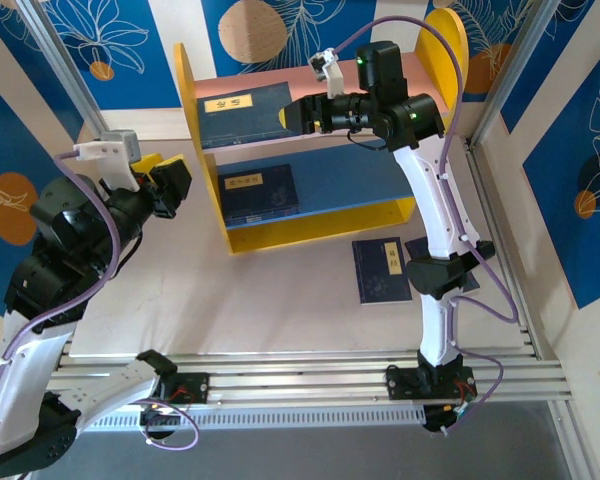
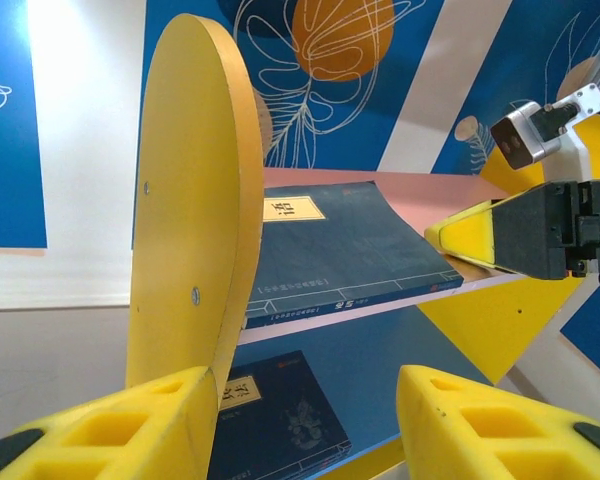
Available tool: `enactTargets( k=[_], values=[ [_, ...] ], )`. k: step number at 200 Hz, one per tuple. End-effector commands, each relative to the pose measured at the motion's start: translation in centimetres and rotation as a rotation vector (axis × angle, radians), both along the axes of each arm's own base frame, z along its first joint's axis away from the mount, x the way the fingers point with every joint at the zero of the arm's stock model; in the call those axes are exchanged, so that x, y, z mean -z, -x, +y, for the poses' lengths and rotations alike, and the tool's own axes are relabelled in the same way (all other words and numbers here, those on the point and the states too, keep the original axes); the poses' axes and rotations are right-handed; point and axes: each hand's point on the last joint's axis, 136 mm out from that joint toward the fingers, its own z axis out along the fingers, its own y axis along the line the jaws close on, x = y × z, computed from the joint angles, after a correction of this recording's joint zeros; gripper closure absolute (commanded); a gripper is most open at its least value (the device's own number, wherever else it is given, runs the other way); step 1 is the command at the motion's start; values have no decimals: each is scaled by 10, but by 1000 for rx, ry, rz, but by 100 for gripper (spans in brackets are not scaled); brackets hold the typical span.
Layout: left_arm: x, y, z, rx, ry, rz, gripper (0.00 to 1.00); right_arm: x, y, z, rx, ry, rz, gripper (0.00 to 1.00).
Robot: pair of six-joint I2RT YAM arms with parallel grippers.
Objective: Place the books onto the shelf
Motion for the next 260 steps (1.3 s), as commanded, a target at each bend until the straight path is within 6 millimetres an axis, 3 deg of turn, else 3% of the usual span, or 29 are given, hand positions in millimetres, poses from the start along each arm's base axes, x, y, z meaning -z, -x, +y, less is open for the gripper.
enactTargets(
  k=[1,260],
  values=[
    [-1,1,6,-23,-17,-18,50,8,5,15,-65,-8,24,39],
    [2,2,8,-33,-35,-16,49,12,-4,22,-70,-27,30,37]
  ],
)
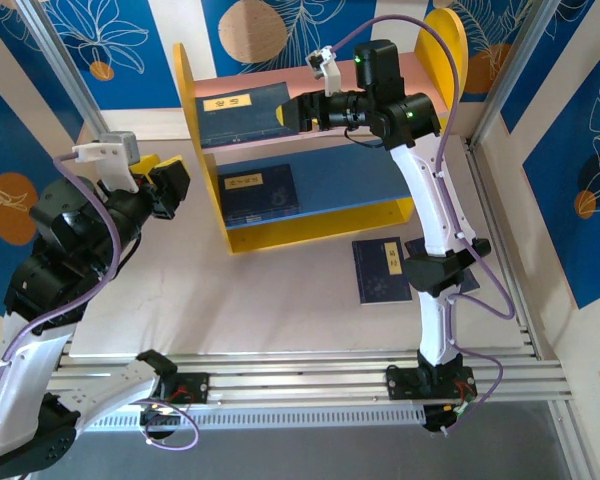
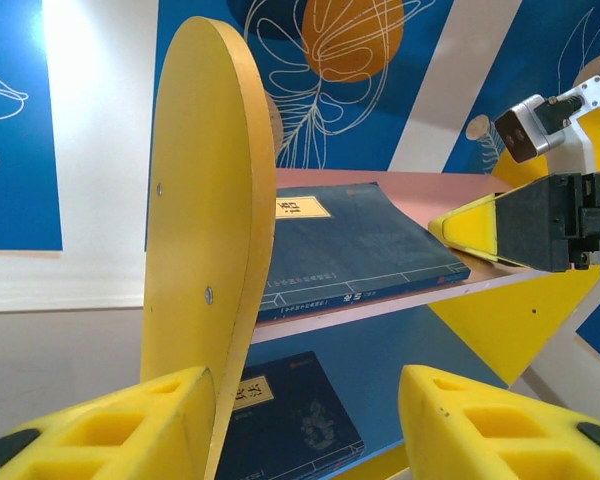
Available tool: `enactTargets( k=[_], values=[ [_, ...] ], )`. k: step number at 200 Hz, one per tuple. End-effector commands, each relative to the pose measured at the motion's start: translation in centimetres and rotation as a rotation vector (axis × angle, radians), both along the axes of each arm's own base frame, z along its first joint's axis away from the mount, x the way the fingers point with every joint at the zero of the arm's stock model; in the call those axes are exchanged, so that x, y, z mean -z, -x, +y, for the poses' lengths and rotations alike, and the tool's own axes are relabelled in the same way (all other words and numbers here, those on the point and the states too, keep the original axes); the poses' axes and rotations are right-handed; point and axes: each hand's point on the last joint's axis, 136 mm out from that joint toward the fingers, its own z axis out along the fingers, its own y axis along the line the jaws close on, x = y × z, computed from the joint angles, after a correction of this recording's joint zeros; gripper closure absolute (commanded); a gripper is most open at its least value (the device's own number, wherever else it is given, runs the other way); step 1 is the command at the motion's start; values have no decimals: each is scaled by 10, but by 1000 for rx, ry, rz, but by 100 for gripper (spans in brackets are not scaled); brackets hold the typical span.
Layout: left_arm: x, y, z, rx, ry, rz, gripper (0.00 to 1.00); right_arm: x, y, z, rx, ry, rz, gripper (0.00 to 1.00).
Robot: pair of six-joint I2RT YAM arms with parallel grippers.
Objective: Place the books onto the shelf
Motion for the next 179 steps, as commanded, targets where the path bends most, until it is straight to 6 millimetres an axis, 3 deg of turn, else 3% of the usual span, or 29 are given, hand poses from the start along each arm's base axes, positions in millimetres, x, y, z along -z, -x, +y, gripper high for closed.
enactTargets(
  k=[1,45,97,148,179],
  values=[
    [0,2,5,-14,-18,-13,49,13,3,17,-61,-10,45,37],
    [-1,5,7,-20,-18,-16,49,12,3,16,-63,-13,47,37],
    [5,8,17,-58,-37,-14,47,3,0,-1,-18,-13,32,34],
    [43,9,29,-115,-90,45,46,-9,-3,-19,57,3,-11,30],
    [72,9,36,-151,-126,79,45,-3,-3,-26,100,41,-10,30]
  ],
)
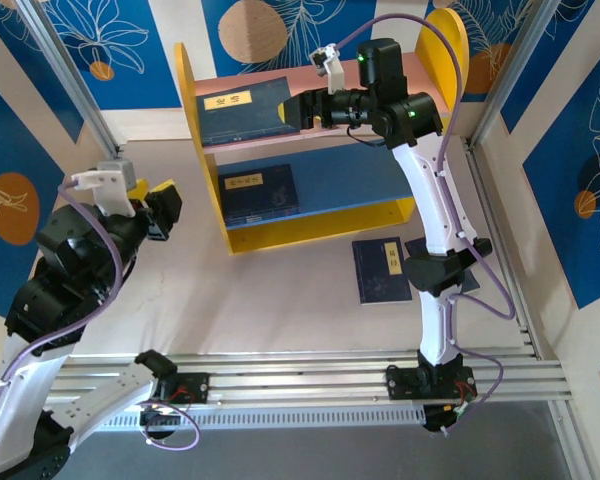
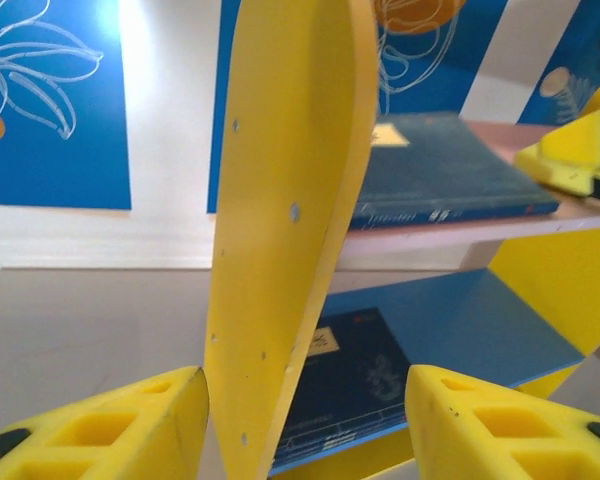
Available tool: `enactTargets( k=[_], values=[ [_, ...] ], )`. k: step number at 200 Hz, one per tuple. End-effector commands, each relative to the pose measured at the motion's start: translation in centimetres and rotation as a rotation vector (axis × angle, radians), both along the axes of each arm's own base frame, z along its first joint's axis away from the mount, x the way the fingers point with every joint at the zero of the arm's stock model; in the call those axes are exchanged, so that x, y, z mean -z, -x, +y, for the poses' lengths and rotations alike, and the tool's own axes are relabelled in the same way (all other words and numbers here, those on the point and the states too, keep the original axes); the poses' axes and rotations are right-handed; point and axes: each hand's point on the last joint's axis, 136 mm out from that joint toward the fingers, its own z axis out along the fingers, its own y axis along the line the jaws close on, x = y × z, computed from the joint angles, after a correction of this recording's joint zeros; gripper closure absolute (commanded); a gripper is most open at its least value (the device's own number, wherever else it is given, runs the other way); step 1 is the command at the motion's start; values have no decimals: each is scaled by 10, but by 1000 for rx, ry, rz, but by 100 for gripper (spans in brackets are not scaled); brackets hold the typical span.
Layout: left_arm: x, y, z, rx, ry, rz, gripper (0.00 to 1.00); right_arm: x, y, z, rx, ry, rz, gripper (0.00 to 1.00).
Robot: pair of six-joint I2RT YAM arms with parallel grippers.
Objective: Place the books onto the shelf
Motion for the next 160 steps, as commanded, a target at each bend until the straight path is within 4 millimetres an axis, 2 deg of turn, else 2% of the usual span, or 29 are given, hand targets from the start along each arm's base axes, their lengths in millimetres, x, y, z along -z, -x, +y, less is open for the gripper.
enactTargets(
  k=[1,39,62,88,102,123,160],
  values=[
    [19,0,11,-51,-46,21,45,-1,7,-14,60,41,5,30],
    [51,6,23,-95,-79,56,44,14,9,-33,155,123,14,30],
    [68,5,30,-132,-139,101,43,12,18,-47,208,149,2,31],
    [83,3,30,-133,-168,139,43,10,40,-65,273,186,-18,31],
    [92,2,26,-122,-162,162,43,17,56,-74,296,203,-9,31],
    [108,-2,20,-107,-139,191,43,42,80,-88,337,250,28,31],
    [137,-7,-2,-33,-67,264,43,116,122,-118,430,317,159,31]
  ],
)
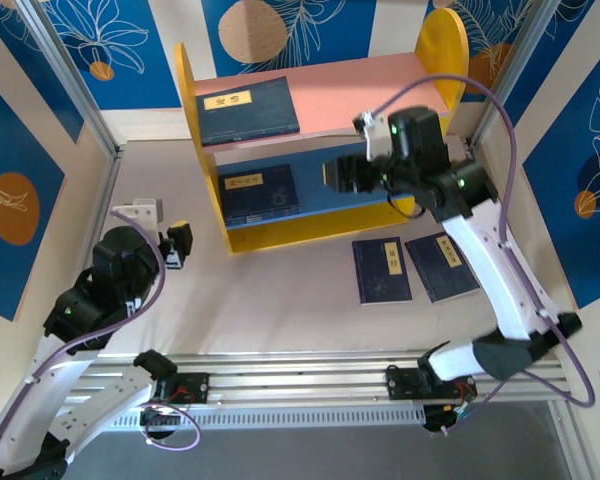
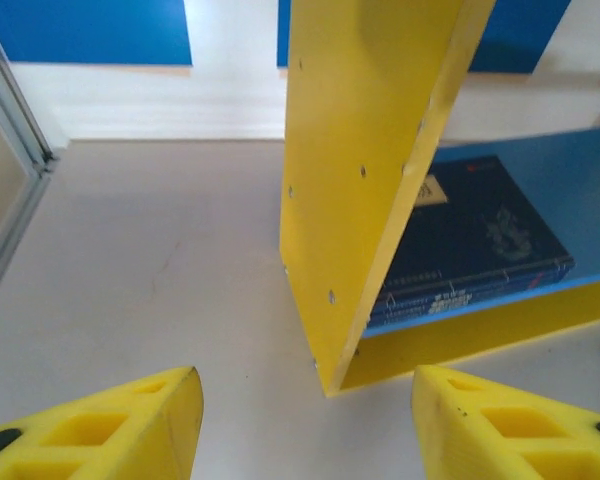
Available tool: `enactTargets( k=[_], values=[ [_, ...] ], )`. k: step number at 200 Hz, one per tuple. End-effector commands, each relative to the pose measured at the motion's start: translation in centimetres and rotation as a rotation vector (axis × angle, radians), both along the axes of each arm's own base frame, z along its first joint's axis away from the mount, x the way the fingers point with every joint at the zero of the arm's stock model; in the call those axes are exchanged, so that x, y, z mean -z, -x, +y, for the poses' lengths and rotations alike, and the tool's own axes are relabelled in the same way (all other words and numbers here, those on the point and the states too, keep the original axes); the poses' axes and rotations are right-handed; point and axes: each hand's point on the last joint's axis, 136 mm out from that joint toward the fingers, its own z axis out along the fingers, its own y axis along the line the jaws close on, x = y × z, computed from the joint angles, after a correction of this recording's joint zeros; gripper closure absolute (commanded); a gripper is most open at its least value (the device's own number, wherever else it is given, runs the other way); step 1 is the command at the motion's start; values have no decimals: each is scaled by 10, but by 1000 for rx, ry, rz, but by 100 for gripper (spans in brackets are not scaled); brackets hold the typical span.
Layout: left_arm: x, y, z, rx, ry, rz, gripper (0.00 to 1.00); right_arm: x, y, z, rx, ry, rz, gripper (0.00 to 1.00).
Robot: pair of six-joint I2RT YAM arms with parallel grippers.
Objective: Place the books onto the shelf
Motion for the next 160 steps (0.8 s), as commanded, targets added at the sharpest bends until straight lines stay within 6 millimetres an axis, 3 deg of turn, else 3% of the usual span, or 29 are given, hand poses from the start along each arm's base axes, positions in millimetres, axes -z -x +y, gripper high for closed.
enactTargets(
  k=[1,26,56,80,99,119,160],
  values=[
    [17,-3,-15,37,79,42,43,47,15,-23,123,41,83,31],
    [43,-6,-29,75,142,66,43,107,30,-40,212,40,162,31],
    [81,-12,-43,99,208,89,43,189,26,-59,349,119,275,31],
    [107,-9,-48,111,232,141,43,236,25,-73,444,175,339,31],
    [123,-6,-51,117,257,171,44,265,26,-88,525,201,416,31],
    [138,-2,-57,137,302,199,44,287,29,-92,535,208,493,31],
    [164,4,-60,121,348,279,46,313,28,-93,531,253,579,31]
  ],
)
